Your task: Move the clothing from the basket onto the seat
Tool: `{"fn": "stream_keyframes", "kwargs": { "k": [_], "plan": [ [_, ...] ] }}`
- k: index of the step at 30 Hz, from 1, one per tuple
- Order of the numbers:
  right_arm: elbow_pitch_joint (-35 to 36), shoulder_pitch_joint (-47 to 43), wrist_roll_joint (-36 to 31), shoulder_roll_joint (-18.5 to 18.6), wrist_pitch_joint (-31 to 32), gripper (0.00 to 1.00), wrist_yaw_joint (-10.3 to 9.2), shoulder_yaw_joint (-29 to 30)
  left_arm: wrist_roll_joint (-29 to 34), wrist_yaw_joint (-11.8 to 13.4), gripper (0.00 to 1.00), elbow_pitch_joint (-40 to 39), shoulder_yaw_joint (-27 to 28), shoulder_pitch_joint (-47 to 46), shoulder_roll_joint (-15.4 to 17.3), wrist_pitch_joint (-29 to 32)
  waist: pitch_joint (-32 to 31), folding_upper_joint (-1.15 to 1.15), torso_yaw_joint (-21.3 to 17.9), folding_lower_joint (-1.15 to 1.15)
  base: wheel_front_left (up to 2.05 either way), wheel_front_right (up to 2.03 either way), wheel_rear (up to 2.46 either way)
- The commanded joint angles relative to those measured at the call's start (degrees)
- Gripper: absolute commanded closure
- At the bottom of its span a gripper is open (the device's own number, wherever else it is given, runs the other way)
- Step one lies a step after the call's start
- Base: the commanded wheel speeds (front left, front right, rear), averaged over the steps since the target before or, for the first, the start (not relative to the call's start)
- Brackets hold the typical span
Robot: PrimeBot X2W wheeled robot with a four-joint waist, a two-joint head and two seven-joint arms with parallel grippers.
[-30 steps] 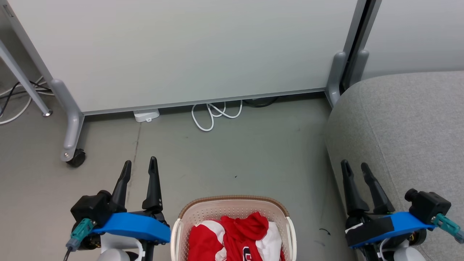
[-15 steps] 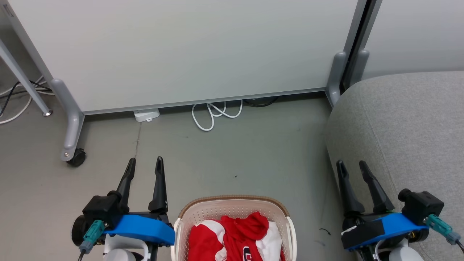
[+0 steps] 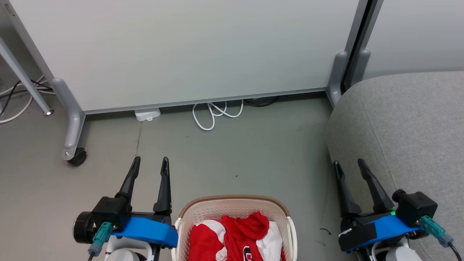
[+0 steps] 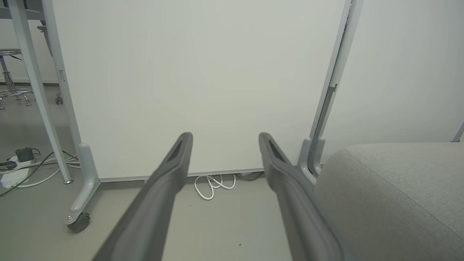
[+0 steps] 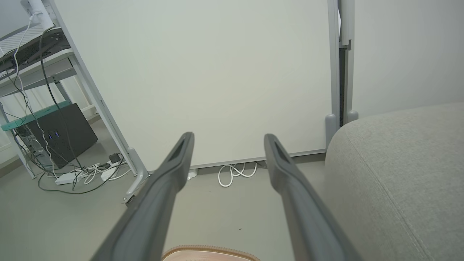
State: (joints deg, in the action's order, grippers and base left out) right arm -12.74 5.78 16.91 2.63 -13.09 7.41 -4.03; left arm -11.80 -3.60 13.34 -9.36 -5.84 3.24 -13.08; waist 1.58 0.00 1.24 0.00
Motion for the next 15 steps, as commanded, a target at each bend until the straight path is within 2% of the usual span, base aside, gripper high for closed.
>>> {"fn": "stream_keyframes", "kwargs": {
  "k": [1,15],
  "plan": [
    [0.4,0.76,-1.11,0.37,-0.44,0.0,0.12,-0.13,1.05,-0.42,0.0,0.04,0.07,-0.88,0.0,-0.45,0.03,0.0,0.01,0.0,0.0,0.0,0.0],
    [-0.5,0.7,-6.28,0.4,-2.05,0.0,0.13,1.25,5.02,-1.82,0.0,1.15,0.0,-0.81,-0.32,-2.04,0.04,0.0,0.38,0.0,0.0,0.0,0.0]
  ]
}}
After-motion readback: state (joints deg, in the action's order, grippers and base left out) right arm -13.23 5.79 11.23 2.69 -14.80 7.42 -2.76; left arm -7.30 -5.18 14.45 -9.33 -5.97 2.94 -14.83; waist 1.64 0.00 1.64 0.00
